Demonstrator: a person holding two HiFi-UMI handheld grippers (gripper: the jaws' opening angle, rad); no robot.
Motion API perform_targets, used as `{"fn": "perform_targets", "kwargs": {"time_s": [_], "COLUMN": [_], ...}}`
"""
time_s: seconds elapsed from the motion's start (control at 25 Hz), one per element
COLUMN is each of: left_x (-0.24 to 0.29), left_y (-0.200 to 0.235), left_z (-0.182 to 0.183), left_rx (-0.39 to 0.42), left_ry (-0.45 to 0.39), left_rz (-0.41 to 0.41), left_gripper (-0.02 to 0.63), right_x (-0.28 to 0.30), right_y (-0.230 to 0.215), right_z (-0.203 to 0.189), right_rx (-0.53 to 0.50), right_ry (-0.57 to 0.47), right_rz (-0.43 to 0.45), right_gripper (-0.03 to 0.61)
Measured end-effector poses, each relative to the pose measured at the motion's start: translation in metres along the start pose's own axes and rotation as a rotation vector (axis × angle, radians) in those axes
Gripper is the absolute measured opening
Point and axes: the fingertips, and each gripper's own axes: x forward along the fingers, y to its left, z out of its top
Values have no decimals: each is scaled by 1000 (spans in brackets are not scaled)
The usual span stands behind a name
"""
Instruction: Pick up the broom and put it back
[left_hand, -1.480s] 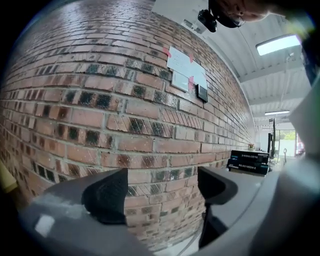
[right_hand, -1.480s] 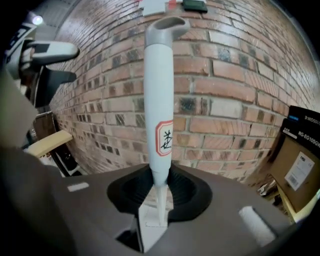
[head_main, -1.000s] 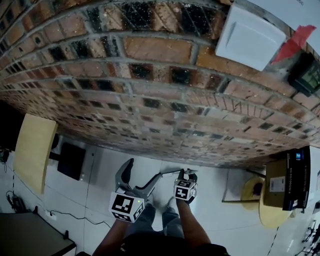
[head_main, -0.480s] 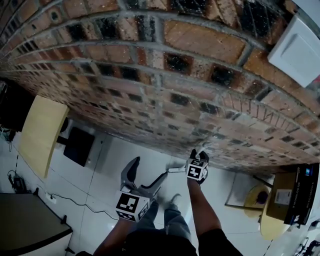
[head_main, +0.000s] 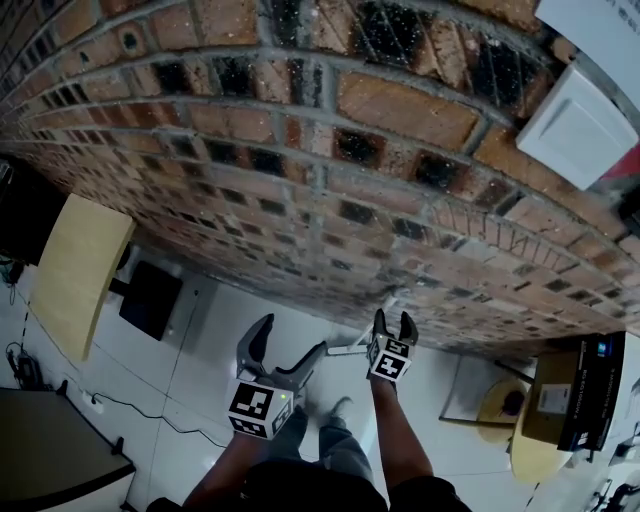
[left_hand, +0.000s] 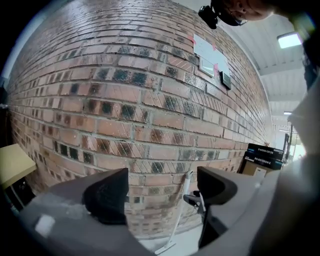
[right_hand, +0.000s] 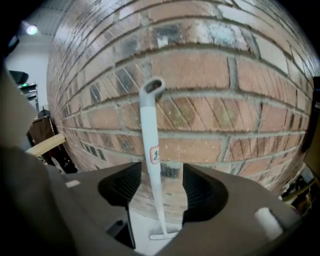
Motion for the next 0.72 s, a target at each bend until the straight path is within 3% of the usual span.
{"fn": "perform_targets", "kwargs": {"time_s": [0.44, 0.6, 0.72], "left_x": [-10, -27, -41], "left_y": [-10, -17, -25], "left_z": [43, 64, 82], "left_rx": [96, 132, 150], "left_ry": [-94, -147, -196], "left_rz": [-14, 0, -4], "left_gripper": [436, 436, 434], "right_x": [-169, -233, -276], "right_y": [-1, 9, 21], "right_z": [125, 162, 186], "right_rx": [79, -71, -101], "right_ry": [-361, -441, -501], "right_rz": [19, 23, 27], "right_gripper": [256, 269, 353]}}
